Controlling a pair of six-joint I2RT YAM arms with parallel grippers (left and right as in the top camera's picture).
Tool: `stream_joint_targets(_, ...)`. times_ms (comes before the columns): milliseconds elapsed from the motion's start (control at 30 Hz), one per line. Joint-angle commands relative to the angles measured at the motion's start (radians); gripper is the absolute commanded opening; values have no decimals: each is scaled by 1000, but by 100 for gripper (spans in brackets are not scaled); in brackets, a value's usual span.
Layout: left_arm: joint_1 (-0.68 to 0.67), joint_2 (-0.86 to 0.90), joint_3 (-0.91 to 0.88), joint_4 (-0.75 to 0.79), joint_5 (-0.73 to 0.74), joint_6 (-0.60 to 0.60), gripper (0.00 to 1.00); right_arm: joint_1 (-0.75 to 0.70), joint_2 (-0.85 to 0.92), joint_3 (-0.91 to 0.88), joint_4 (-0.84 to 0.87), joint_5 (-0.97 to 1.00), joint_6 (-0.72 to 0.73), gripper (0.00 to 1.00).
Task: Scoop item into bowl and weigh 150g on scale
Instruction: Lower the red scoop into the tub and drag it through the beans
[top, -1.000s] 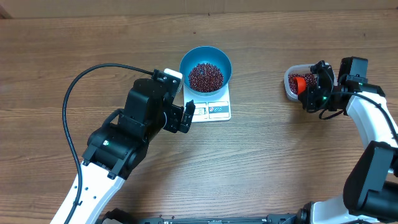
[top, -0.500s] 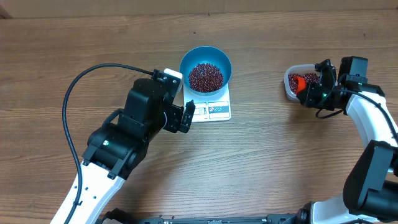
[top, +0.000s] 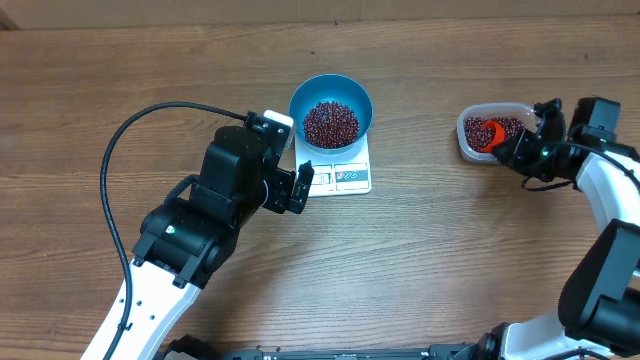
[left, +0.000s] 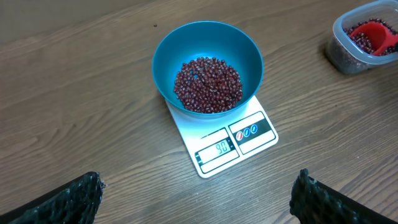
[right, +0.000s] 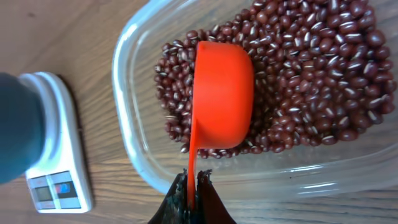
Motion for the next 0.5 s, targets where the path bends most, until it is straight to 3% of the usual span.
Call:
stream_joint_targets(0,5,-13,2,3,9,-7,99,-26,4,-9,0,-156,3,4)
stream_joint_targets(333,5,-13,2,3,9,-7,100,-124,4,-9,-55,-235,3,4)
stream_joint_targets(467,5,-13,2,3,9,-7,99,-130,4,-9,-58,-80,-56,4)
